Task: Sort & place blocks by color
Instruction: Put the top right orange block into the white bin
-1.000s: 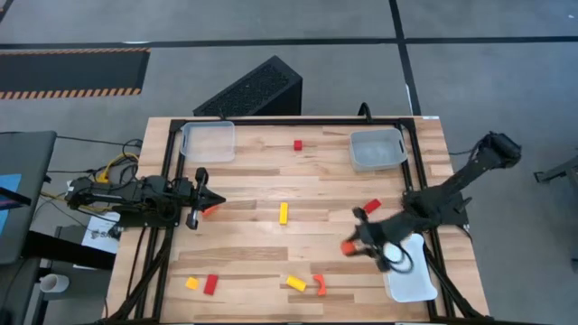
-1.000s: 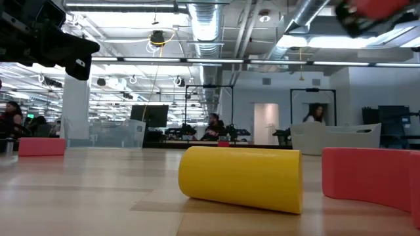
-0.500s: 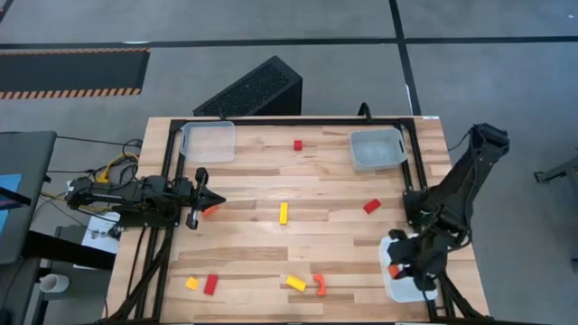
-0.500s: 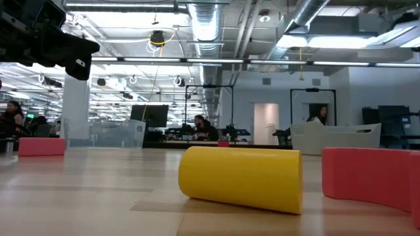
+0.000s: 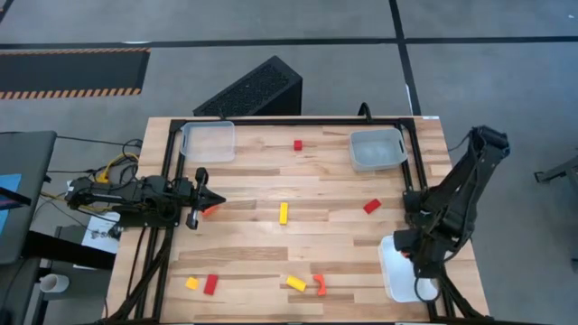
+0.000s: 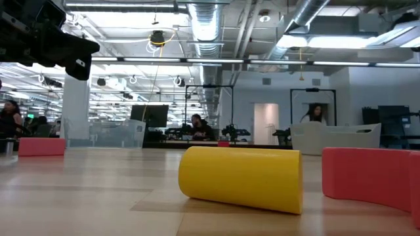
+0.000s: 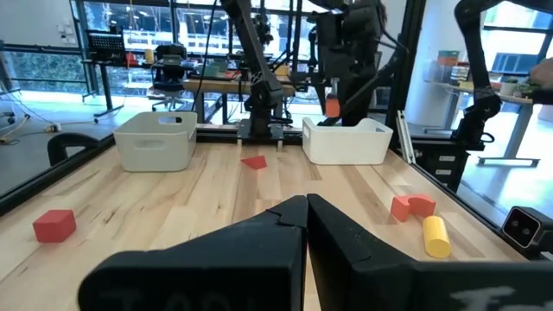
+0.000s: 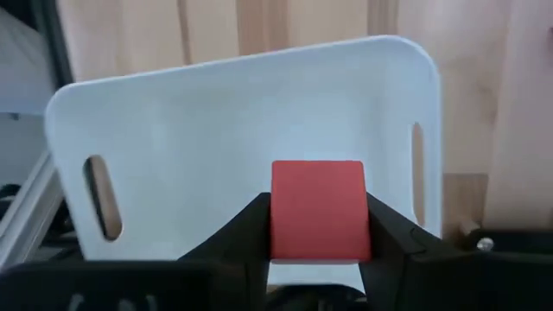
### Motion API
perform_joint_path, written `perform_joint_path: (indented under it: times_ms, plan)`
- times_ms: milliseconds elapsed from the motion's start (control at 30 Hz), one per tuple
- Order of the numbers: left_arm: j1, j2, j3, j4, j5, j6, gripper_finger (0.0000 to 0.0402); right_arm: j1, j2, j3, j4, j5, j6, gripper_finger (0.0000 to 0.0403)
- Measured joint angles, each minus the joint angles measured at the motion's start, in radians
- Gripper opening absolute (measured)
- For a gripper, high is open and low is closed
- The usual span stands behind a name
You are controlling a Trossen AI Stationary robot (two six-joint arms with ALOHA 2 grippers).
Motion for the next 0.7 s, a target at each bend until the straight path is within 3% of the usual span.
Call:
perform_joint_path:
  times_ms: [233, 700]
  plan:
    - [0.0, 0.0, 0.0, 0.0, 0.0, 0.0, 0.0, -0.017, 0.147, 0.0, 0.045, -0.016, -0.001, 0.0173]
    - [0.0, 0.0, 0.0, 0.0, 0.0, 0.0, 0.0, -0.075, 0.408, 0.0, 0.045, -0.18, -0.005, 0.0163]
